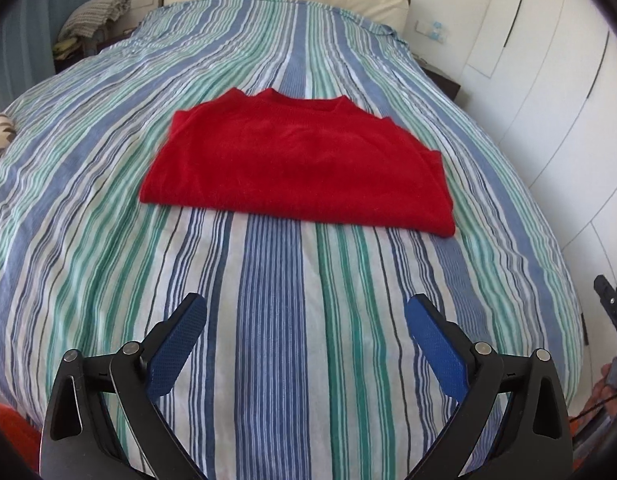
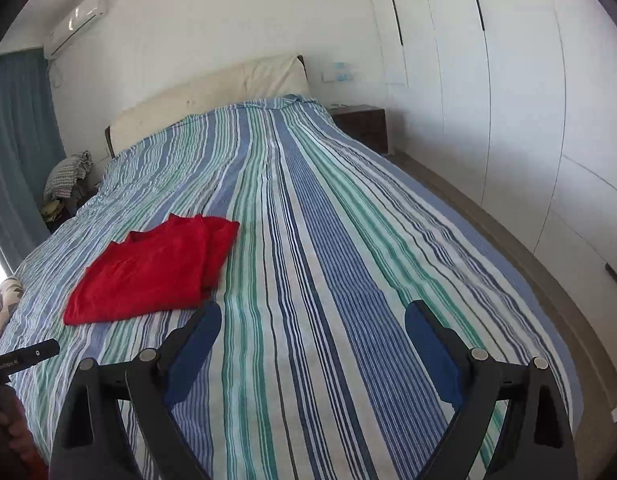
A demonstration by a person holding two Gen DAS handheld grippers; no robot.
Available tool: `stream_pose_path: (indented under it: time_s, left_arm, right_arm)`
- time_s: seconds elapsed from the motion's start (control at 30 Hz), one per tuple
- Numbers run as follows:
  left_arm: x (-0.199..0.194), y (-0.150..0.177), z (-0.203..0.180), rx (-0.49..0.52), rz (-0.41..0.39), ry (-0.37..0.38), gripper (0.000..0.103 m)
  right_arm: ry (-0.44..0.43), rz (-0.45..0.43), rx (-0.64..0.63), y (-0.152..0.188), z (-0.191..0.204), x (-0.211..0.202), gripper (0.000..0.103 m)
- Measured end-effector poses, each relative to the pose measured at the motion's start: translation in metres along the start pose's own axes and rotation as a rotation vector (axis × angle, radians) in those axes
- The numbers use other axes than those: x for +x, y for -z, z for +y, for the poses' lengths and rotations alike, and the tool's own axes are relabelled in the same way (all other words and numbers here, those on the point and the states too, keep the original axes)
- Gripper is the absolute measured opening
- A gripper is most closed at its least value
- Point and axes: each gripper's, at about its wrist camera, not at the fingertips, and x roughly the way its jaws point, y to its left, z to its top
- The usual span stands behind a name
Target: Fold small clothes
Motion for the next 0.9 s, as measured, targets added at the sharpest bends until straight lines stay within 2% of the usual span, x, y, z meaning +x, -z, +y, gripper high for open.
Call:
stream_pose_path:
  time_s: [0.13, 0.27, 0.33, 0.47, 0.63, 0.77, 0.9]
  left_arm:
    - [-0.008, -0.005, 0.001, -0.046, -0.019, -0.097, 0.099]
    - [-0.057, -0.026, -0.003, -0.098, -0.044, -0.171, 0.099]
    - [-0.086, -0.040, -0.015, -0.101, -0.053, -0.189, 0.099]
    - [-0.137, -0.073, -0.059, -0.083, -0.026, -0.168, 0.099]
    - [-0.185, -0.108, -0.130, -0.027, 0.008, -0.170, 0.099]
    - [-0.207, -0.118, -0.168, -0.047, 0.025, -0.215, 0.099]
    - [-0.206, -0.115, -0.182, -0.137, 0.064, -0.251, 0.099]
  right_arm:
    - [0.050, 0.092, 0.059, 0.006, -0.012, 0.015, 0.092]
    - [0.113, 0.111, 0.029, -0.028, -0.046, -0.022, 0.092]
    - [0.175, 0.113, 0.012, -0.056, -0.080, -0.047, 0.092]
    - [0.309, 0.161, -0.009, -0.106, -0.168, -0.085, 0.092]
    - [0.468, 0.187, -0.145, -0.158, -0.285, -0.105, 0.092]
    - [0.532, 0.176, -0.183, -0.207, -0.368, -0.093, 0.092]
    - [0.533, 0.157, -0.268, -0.262, -0.401, -0.054, 0.092]
